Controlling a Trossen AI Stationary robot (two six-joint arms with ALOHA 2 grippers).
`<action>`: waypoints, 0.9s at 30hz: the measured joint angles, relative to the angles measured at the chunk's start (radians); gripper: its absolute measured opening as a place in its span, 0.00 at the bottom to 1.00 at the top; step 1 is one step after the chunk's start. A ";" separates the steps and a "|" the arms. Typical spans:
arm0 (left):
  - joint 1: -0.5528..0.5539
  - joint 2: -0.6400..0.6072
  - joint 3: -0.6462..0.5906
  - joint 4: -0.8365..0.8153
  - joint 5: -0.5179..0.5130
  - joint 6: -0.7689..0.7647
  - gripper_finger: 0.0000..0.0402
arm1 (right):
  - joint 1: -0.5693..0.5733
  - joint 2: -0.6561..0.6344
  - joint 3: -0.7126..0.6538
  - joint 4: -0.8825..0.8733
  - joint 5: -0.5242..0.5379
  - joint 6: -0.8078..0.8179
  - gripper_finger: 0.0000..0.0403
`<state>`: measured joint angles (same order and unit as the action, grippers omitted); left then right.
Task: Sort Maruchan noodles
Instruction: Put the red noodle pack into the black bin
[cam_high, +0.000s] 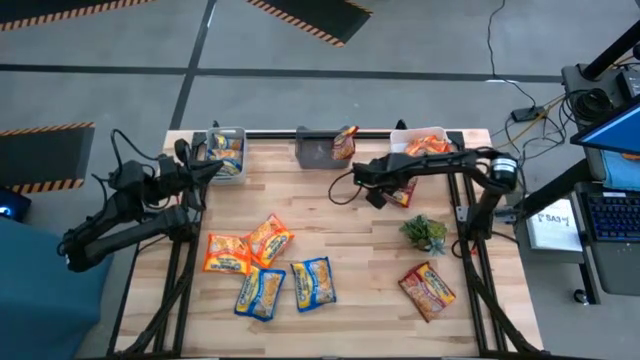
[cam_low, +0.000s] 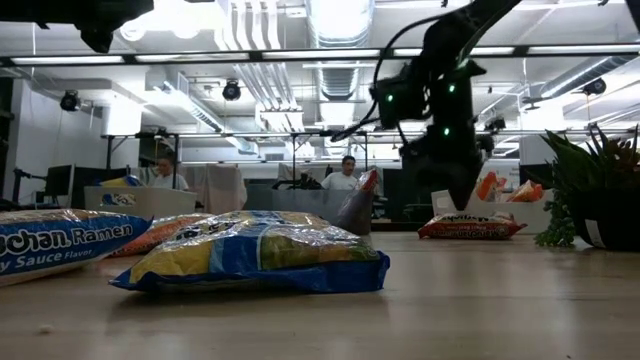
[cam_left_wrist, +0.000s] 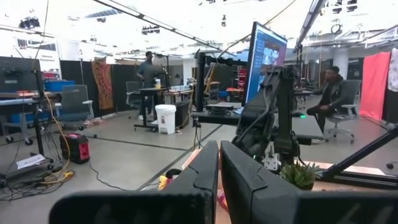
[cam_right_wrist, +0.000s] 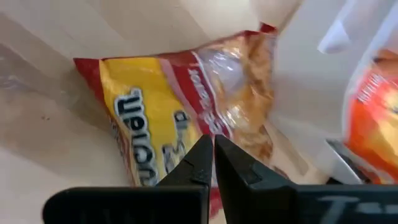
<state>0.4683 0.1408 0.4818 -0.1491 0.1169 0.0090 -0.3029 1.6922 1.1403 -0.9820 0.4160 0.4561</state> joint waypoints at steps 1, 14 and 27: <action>0.000 0.000 0.000 0.000 0.000 0.000 0.00 | 0.000 0.017 0.001 0.010 -0.001 -0.005 0.02; 0.000 0.002 0.000 0.006 -0.004 0.000 0.00 | 0.131 0.000 0.055 0.350 -0.266 -0.173 0.02; 0.000 0.006 -0.009 0.017 -0.005 -0.007 0.00 | 0.132 -0.105 0.031 0.380 -0.520 -0.202 0.28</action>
<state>0.4683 0.1471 0.4728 -0.1317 0.1121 0.0019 -0.1709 1.5871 1.1711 -0.6016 -0.1045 0.2546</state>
